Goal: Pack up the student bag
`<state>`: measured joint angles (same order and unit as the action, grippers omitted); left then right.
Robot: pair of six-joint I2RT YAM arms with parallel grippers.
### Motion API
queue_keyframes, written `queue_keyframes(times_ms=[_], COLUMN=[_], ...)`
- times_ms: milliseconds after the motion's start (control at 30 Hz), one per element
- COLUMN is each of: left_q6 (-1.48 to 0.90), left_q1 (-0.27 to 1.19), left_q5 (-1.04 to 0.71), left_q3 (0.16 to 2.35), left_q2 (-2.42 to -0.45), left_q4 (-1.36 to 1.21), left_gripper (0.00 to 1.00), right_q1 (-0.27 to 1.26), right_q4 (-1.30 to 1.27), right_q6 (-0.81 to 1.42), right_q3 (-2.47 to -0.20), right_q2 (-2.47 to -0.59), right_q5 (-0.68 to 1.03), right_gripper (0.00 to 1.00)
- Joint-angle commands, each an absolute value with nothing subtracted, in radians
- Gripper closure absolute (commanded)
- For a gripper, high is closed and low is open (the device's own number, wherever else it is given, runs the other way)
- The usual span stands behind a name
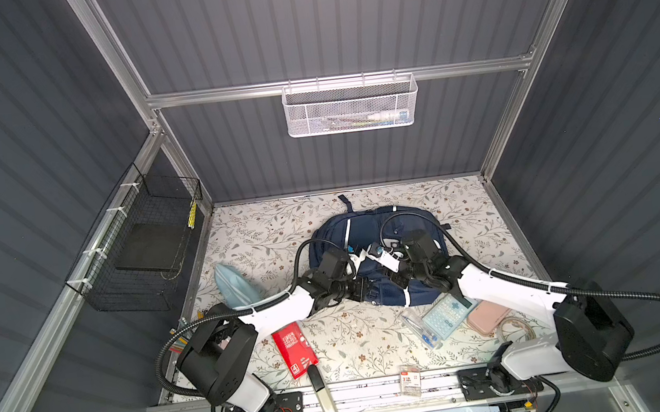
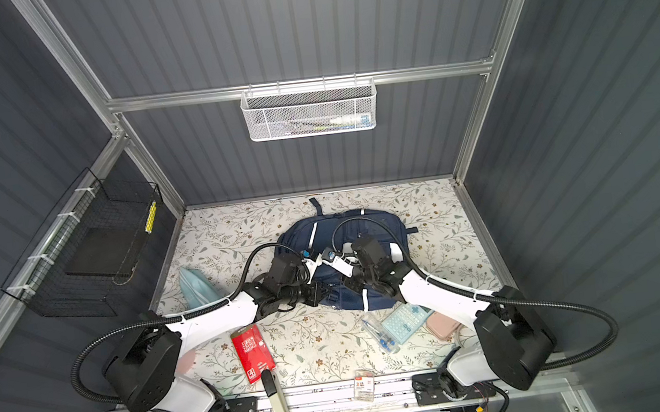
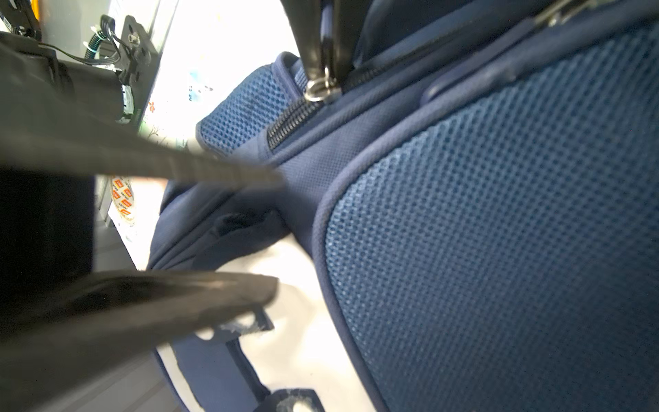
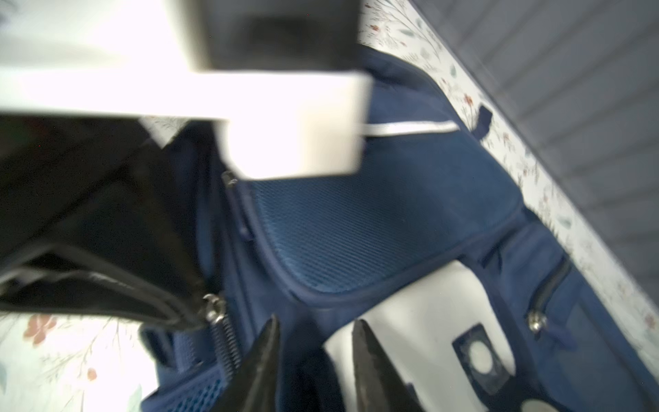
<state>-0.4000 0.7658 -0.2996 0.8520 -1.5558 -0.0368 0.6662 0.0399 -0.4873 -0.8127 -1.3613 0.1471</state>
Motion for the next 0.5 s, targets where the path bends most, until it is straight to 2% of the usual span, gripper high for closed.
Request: queue_keyframes(times_ms=[0, 133, 333, 433, 467], left_q6=[-0.393, -0.403, -0.407, -0.405, -0.403], left_q1=[0.762, 0.762, 0.762, 0.762, 0.762], left_q5=[-0.291, -0.304, -0.29, -0.286, -0.283], left_q3=[0.879, 0.886, 0.895, 0.903, 0.904], left_q2=[-1.527, -1.508, -1.485, -1.476, -1.472], left_q4=[0.03, 0.039, 0.067, 0.082, 0.087], left_gripper=[1.0, 1.0, 1.0, 1.0, 1.0], right_q1=[0.717, 0.746, 0.746, 0.744, 0.744], right_q4=[0.092, 0.082, 0.105, 0.085, 0.078], right_q6=[-0.581, -0.624, -0.648, -0.64, -0.632], right_q3=[-0.798, -0.77, -0.762, -0.739, -0.734], right_q2=[-1.305, -1.32, -1.374, -1.383, -1.385], right_q5=[0.168, 0.155, 0.102, 0.092, 0.078], right_gripper=[0.57, 0.55, 0.61, 0.72, 0.81])
